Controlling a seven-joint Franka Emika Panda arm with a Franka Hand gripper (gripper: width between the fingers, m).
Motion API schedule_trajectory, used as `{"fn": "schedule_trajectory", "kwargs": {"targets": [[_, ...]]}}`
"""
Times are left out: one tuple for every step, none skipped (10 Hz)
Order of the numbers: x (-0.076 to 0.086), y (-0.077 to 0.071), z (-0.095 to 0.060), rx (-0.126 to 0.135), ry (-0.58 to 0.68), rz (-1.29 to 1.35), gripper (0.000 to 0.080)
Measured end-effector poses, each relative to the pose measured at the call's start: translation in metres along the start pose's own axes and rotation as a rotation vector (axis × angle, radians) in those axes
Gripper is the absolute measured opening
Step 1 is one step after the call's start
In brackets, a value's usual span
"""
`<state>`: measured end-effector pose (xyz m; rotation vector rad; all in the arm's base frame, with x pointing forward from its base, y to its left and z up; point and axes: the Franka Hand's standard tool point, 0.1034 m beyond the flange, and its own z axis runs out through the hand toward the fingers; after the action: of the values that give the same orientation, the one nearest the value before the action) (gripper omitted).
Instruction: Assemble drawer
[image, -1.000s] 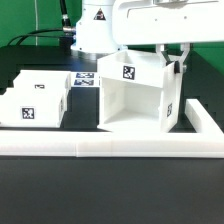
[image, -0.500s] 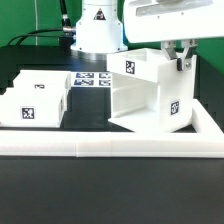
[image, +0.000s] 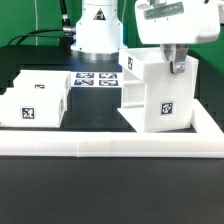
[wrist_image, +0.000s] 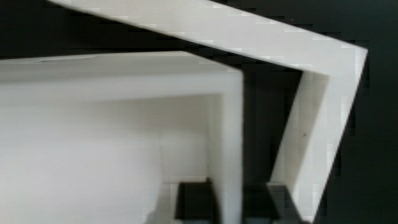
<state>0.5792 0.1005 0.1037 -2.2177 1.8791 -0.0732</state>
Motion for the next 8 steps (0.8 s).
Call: {"fn": "schedule_trajectory", "kwargs": {"targets": [[-0.002, 0.0, 0.0, 0.001, -0.005, 0.013, 0.0051], [-0.002, 0.0, 0.0, -0.001, -0.007, -0.002, 0.0051], [-0.004, -0.004, 0.001, -0.01, -0.013, 0.001, 0.0051], [-0.003, -0.009, 0.005, -0.027, -0.02, 0.01, 0.0051], [0.0, -0.02, 0.007, -0.017, -0.018, 0.021, 0.0051], [0.003, -0.032, 0.009, -0.007, -0.017, 0.028, 0.0051], [0.005, -0.04, 0.011, -0.008, -0.02, 0.032, 0.0051], [0.008, -0.052, 0.013, -0.005, -0.022, 0.04, 0.0051]]}}
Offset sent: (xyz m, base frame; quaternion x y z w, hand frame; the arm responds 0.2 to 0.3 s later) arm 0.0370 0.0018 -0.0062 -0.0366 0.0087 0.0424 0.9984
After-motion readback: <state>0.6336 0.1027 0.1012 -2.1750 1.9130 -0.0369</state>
